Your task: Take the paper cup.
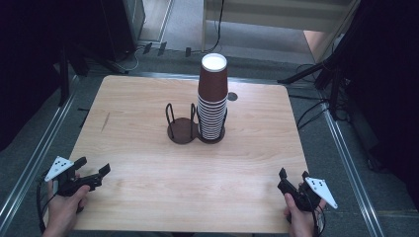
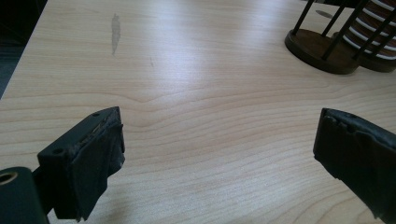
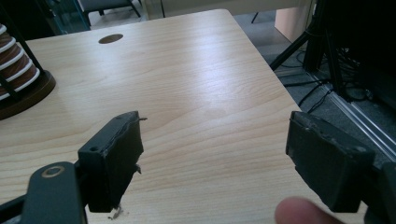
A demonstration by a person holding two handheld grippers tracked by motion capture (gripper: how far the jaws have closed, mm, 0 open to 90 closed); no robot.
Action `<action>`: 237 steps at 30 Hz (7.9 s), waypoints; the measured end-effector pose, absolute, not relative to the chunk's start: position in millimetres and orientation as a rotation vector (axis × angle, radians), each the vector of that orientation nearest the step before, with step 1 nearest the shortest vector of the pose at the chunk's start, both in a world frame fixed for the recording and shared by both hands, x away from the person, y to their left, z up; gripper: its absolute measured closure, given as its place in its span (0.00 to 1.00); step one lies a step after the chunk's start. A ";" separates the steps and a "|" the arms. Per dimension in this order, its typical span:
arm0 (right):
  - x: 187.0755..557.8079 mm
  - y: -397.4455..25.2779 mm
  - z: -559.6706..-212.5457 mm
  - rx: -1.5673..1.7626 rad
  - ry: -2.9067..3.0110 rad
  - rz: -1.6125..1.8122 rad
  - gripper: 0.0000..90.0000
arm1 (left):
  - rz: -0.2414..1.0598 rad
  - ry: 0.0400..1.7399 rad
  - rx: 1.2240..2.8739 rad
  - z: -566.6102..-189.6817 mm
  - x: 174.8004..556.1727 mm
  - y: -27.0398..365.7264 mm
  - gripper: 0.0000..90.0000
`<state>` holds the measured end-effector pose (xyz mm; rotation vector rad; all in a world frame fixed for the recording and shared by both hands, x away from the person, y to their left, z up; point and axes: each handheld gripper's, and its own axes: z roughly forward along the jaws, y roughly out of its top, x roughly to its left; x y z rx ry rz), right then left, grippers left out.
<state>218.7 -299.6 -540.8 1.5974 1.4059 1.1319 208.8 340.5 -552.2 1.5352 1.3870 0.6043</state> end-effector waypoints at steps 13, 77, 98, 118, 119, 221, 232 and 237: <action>222.5 -289.3 -536.2 1.532 1.442 1.062 0.15 | 0.604 1.381 1.538 -552.2 208.6 340.4 0.03; 269.7 -177.6 -450.7 1.305 1.529 1.295 0.15 | 0.609 1.372 1.555 -552.0 209.0 338.6 0.03; 288.6 -134.4 -431.3 1.248 1.543 1.359 0.15 | 0.613 1.368 1.554 -552.0 208.9 338.6 0.03; 312.5 -98.6 -416.7 1.218 1.566 1.374 0.14 | 0.607 1.366 1.552 -552.1 209.0 339.2 0.03; 313.6 -97.4 -416.2 1.214 1.567 1.374 0.14 | 0.607 1.366 1.552 -552.1 209.0 339.2 0.03; 376.7 -46.3 -321.2 1.147 1.470 1.386 0.13 | 0.598 1.349 1.553 -552.1 209.1 338.6 0.03; 371.3 -55.7 -302.5 1.132 1.446 1.411 0.14 | 0.599 1.348 1.554 -552.1 209.0 338.5 0.03; 369.0 -60.6 -297.1 1.128 1.434 1.415 0.14 | 0.598 1.348 1.552 -552.1 209.1 338.5 0.03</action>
